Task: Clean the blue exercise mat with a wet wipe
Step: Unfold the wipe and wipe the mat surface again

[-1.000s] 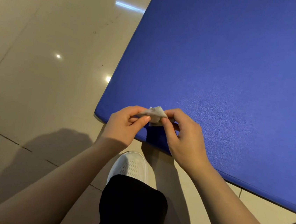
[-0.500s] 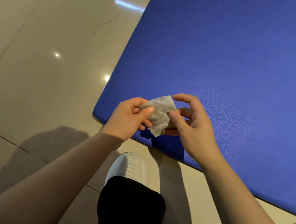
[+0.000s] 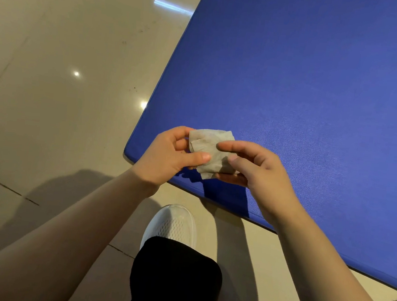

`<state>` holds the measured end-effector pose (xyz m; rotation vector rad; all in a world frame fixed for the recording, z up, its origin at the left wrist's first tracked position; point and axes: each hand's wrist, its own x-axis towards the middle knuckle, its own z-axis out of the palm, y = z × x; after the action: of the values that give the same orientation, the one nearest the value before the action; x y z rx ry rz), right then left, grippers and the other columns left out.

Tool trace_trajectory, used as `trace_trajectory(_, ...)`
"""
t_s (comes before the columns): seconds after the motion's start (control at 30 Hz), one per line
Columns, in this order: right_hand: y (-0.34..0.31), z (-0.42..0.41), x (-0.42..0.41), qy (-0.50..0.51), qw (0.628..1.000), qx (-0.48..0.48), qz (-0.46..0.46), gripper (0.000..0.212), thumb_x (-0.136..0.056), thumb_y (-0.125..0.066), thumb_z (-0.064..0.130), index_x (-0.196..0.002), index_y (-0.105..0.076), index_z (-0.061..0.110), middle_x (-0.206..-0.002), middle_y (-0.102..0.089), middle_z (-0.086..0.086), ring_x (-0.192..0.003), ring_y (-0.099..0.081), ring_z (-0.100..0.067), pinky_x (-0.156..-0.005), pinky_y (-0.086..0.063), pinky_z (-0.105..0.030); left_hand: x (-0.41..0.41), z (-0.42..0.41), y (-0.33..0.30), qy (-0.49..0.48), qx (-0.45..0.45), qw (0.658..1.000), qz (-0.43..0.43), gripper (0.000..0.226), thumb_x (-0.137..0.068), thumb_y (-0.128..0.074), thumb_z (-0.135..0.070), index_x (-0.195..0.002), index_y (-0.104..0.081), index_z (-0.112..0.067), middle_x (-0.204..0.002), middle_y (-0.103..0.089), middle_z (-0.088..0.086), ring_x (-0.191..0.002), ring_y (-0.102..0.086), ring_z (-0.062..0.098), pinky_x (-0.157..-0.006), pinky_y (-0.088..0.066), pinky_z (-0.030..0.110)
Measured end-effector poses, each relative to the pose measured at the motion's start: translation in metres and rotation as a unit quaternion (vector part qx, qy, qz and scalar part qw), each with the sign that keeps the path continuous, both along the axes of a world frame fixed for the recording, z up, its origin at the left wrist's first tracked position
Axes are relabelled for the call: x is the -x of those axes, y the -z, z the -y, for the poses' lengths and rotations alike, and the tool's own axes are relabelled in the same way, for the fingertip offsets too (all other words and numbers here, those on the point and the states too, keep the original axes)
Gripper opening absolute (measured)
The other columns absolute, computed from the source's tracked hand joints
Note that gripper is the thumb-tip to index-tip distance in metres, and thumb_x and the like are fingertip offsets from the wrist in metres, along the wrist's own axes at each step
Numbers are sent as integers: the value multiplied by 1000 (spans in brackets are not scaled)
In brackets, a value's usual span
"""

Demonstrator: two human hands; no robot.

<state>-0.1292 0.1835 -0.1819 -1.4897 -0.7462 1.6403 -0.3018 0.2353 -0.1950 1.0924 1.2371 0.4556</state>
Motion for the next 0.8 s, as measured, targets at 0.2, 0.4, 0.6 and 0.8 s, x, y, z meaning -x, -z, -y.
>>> trace_trajectory(0.2,-3,5,3,-2,1000,-16,11,25,-96,-53,-1,-102,-67,19,-103,-68,-4,-85,-72,-12,-68,-57,-21,-4,2,3,8,-26,999,-40,21,-93,-61,-15,-114,-65,-16,-60,-64,-15,-50,-50,3,-50,-42,11)
trace_trajectory(0.4,-1,9,-1,-37,998,-26,42,33,-94,-55,-5,-104,-68,23,-95,-66,11,-78,-67,-12,-75,-60,-34,-2,-3,2,-9,-44,998,-53,21,-96,-57,-21,-115,-62,-15,-105,-72,-1,-96,-70,12,-81,-57,30)
trace_trajectory(0.6,-10,26,-16,-70,875,-314,362,25,-86,-53,0,-100,-65,17,-115,-64,9,-106,-59,-5,-90,-47,-30,1,-15,-13,-8,59,997,55,22,-93,-56,-22,-114,-61,-20,-100,-71,0,-86,-70,14,-65,-59,29)
trace_trajectory(0.8,-15,25,-16,-209,721,-441,493,13,-87,-62,11,-93,-72,16,-144,-51,-3,-141,-38,-23,-111,-30,-54,-9,-14,-18,25,92,993,76,34,-83,-61,-26,-116,-63,-18,-108,-72,8,-101,-66,33,-90,-51,50)
